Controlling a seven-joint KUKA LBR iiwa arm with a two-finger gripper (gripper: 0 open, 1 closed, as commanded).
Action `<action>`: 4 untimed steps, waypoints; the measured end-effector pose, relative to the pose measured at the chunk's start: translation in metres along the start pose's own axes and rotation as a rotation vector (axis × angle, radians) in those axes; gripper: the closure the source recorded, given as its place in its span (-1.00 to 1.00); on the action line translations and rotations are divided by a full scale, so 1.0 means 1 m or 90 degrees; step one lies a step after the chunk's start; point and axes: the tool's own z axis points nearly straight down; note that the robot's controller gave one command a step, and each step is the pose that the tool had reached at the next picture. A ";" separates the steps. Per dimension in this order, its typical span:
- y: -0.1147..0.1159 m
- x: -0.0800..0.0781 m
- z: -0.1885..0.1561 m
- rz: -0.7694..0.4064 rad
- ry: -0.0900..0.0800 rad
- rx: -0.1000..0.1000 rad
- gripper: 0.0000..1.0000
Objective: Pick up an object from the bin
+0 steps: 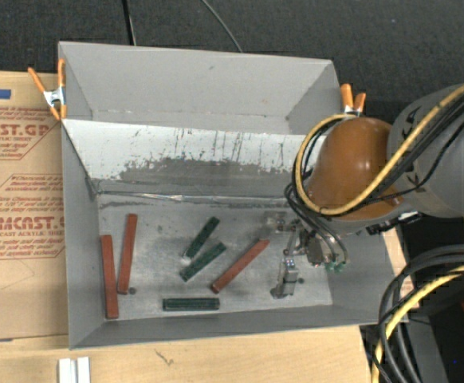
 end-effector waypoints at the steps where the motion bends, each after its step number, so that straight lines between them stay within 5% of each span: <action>1: 0.015 -0.008 0.045 -0.102 -0.005 0.001 -1.00; 2: 0.022 -0.009 0.084 -0.149 0.001 -0.001 -1.00; 3: 0.038 -0.007 0.049 -0.202 -0.002 0.000 -1.00; 4: 0.023 -0.009 0.086 -0.148 0.000 -0.001 -1.00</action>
Offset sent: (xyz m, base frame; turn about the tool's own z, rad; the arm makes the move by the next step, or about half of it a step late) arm 0.0185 0.0305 -0.0335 -0.2755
